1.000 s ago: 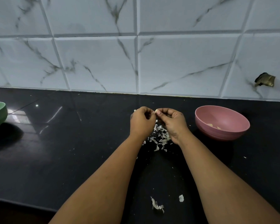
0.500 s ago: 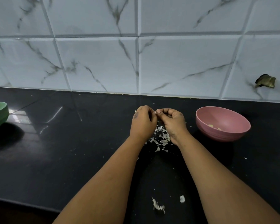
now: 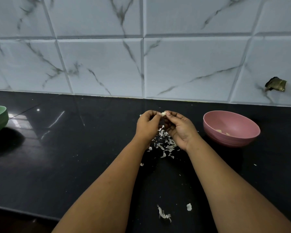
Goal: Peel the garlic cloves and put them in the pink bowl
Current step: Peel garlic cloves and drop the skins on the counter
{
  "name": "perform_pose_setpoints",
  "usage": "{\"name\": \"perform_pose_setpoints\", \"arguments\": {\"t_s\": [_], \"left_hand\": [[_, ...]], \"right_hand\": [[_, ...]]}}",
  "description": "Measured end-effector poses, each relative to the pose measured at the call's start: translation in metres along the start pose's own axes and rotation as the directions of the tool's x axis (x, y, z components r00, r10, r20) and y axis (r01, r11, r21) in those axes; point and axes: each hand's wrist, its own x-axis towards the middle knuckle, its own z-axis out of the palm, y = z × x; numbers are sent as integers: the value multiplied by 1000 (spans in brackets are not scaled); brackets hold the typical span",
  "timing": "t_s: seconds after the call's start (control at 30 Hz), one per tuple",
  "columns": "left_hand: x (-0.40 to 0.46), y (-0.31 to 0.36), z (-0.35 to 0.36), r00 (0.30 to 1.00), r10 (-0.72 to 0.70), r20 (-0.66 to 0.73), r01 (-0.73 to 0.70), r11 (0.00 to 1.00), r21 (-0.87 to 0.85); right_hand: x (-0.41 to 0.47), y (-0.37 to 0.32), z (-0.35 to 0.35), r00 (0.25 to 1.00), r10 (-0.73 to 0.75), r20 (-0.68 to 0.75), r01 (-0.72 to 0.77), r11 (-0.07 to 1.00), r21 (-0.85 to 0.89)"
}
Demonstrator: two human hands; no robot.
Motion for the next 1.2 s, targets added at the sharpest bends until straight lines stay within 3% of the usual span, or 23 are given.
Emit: {"name": "perform_pose_setpoints", "arguments": {"t_s": [0.17, 0.4, 0.87, 1.2], "left_hand": [[-1, -1, -3, 994, 112, -17, -107, 973, 205], [1, -4, -3, 991, 126, -54, -113, 974, 195], [0, -5, 2, 972, 232, 40, -220, 832, 510], [0, -3, -1, 972, 213, 94, -232, 836, 497]], "right_hand": [[-2, -1, 0, 1000, -19, -7, 19, 1000, -24], [-9, -4, 4, 999, -35, 3, 35, 999, -35], [-5, 2, 6, 998, -67, 21, 69, 986, -150], [-5, -2, 6, 1000, 2, 18, 1, 991, -137]]}}
